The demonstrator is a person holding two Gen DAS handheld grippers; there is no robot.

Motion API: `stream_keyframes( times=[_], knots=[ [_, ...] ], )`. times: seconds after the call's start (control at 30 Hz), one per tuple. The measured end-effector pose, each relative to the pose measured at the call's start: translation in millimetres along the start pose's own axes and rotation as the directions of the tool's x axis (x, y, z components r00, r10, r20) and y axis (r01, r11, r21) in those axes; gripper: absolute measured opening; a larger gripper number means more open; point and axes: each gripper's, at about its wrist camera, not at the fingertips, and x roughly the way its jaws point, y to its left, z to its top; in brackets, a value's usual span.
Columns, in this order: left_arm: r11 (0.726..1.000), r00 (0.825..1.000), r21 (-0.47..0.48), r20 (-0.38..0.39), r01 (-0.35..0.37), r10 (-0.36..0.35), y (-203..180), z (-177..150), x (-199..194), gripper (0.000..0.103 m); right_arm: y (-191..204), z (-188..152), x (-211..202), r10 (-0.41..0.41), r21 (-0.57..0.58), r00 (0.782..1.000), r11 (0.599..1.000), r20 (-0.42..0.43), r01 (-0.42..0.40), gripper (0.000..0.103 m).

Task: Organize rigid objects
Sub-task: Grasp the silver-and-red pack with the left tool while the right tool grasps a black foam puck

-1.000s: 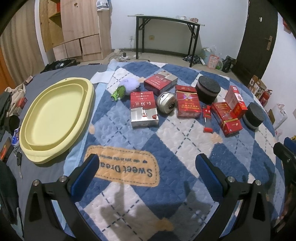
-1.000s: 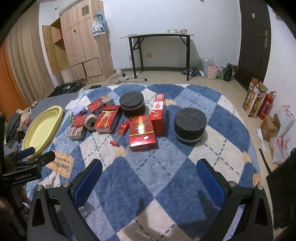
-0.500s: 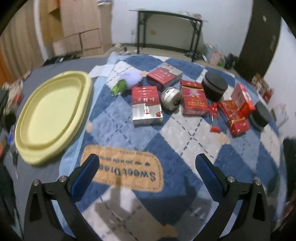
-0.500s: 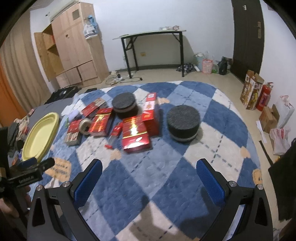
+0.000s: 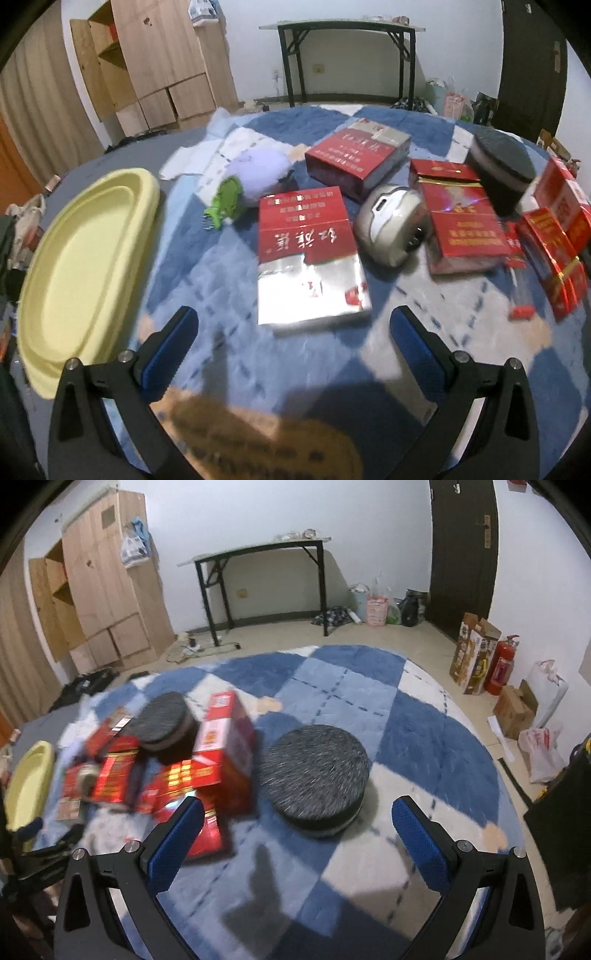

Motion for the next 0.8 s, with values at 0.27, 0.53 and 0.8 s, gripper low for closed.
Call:
stream_keyframes(
  times=[0.27,0.53,0.8],
  knots=[
    [0.993,0.995,-0.071,0.028,0.096,-0.094,10,15,28,0.099,-7,1,66,-0.024,0.009,1.000,1.000,-0.017,0.024,0.103],
    [0.992,0.991,-0.057,0.073,0.116,-0.112,7,16,4,0.058,-29,5,74,0.034,0.063,0.999,0.997,0.013,-0.035,0.070],
    [0.996,0.985,-0.009,0.149,0.087,-0.085,50,44,-57,0.058,-35,8,13,0.031,0.027,0.991,0.999,0.127,-0.035,0.070]
  ],
)
